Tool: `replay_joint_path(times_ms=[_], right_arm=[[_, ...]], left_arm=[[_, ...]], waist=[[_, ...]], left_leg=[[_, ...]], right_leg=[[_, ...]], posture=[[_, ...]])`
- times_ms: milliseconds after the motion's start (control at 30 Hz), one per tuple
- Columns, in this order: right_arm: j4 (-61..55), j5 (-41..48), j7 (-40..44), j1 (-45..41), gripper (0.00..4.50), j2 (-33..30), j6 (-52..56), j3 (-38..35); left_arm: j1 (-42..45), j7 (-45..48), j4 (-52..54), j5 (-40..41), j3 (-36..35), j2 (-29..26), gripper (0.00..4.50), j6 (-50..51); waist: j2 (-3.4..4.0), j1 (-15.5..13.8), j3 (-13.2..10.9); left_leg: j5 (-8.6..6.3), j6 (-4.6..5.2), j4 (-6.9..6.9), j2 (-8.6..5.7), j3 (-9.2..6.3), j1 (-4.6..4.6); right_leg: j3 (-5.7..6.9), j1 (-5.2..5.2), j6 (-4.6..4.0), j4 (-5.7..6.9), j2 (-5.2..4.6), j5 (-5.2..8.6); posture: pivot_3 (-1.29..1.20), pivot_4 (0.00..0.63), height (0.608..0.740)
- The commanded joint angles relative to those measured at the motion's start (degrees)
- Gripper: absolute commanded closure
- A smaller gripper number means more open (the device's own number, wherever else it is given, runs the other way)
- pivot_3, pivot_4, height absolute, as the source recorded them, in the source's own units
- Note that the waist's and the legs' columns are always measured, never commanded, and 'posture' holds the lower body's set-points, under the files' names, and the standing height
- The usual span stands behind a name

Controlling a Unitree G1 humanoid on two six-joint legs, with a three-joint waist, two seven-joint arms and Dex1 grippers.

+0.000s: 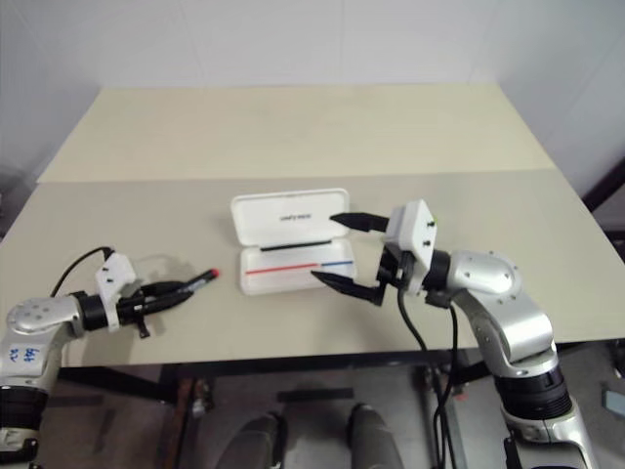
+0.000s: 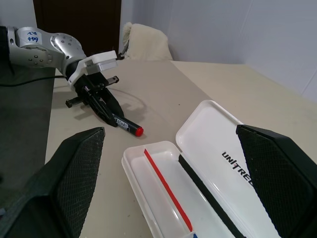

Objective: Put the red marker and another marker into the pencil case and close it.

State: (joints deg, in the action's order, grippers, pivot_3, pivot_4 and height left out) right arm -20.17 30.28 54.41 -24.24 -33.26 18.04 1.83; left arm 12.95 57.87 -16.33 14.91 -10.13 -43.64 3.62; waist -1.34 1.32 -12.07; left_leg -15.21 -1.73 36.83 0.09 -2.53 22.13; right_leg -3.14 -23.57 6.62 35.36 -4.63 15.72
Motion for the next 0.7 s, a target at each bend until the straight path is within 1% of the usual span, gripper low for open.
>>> replay_joint_path(times_ms=[33,167,267,333,433,567,700], right_arm=[[-1.6,0.6,-0.1,-0.6,0.00,-0.3,-0.5,-1.4],[-1.1,0.4,0.1,-0.7,0.00,-0.2,-0.8,-1.2],[-0.8,0.3,0.1,-0.8,0.00,0.0,-1.0,-1.1],[-0.7,0.2,0.0,-0.8,0.00,0.1,-1.1,-1.1],[-0.8,0.0,-0.2,-0.5,0.00,0.3,-1.3,-1.0],[-1.8,-0.1,-1.2,0.5,0.00,0.2,-1.2,-1.5],[-2.6,-0.1,-2.2,1.2,0.00,0.1,-1.2,-1.8]], left_arm=[[1.8,-1.2,0.7,2.3,-1.7,1.2,3.92,0.3],[3.9,1.9,1.7,3.7,-1.9,0.3,3.92,-0.4],[5.9,5.4,2.9,5.8,-1.9,0.7,3.92,-2.2],[7.4,6.6,4.2,7.0,-1.2,1.1,3.92,-1.3],[10.4,5.8,6.9,6.4,1.1,2.8,3.92,-0.7],[13.8,3.4,10.8,3.0,6.7,4.1,3.92,4.5],[16.4,4.7,11.8,3.6,9.0,5.9,3.92,4.0]], waist=[[0.00,-0.3,0.0],[-0.03,-0.4,0.0],[-0.03,-0.4,0.0],[-0.03,-0.4,0.0],[-0.03,-0.6,0.0],[-0.03,-0.9,0.0],[-0.03,-0.9,0.0]], left_leg=[[0.01,0.01,0.01,-0.02,-0.01,0.03],[0.00,0.00,0.02,-0.03,-0.01,0.14],[0.00,0.00,-0.19,-0.05,0.00,0.16],[0.00,0.00,-0.41,-0.09,0.03,0.16],[0.00,0.00,-0.64,-0.20,0.08,0.19],[-0.01,-0.03,-0.68,-0.30,0.10,0.28],[-0.01,-0.03,-0.66,-0.32,0.15,0.27]], right_leg=[[0.01,-0.01,0.01,-0.01,0.00,0.00],[0.04,-0.02,0.12,-0.15,0.04,-0.07],[0.03,-0.04,0.28,-0.35,0.10,-0.15],[0.03,-0.10,0.31,-0.44,0.10,-0.17],[0.10,-0.15,0.35,-0.60,0.18,-0.15],[0.21,-0.15,0.39,-0.62,0.27,-0.13],[0.19,-0.15,0.41,-0.62,0.33,-0.13]], posture=[[0.00,0.150,0.740],[0.00,0.150,0.740],[0.00,0.150,0.740],[0.00,0.150,0.740],[0.00,0.150,0.740],[0.00,0.150,0.740],[0.00,0.150,0.740]])
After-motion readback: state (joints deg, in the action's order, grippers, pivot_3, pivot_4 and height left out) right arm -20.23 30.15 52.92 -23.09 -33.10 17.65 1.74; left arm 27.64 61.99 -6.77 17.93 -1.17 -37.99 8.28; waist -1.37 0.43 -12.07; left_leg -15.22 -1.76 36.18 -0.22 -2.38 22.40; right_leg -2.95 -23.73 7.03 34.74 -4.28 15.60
